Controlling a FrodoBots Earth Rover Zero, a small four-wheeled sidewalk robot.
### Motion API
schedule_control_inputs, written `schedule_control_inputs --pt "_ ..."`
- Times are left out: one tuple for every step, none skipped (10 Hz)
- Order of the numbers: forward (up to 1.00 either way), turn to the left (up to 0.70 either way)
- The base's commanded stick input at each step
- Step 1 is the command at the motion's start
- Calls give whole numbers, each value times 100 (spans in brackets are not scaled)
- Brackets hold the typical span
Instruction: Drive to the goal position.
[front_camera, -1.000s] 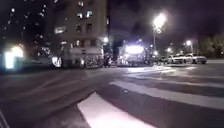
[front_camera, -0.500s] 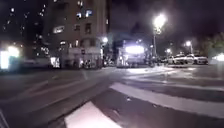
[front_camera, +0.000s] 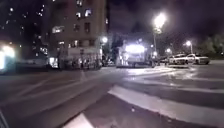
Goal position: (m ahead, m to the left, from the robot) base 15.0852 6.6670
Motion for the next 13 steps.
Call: schedule_control_inputs --pt "70 0" --pt "70 0" --pt "70 0" --pt "70 0" --pt "70 0" --pt "70 0" --pt "70 0" --pt "70 0" --pt "70 0" --pt "70 0" --pt "70 0" --pt "70 0" --pt "70 0"
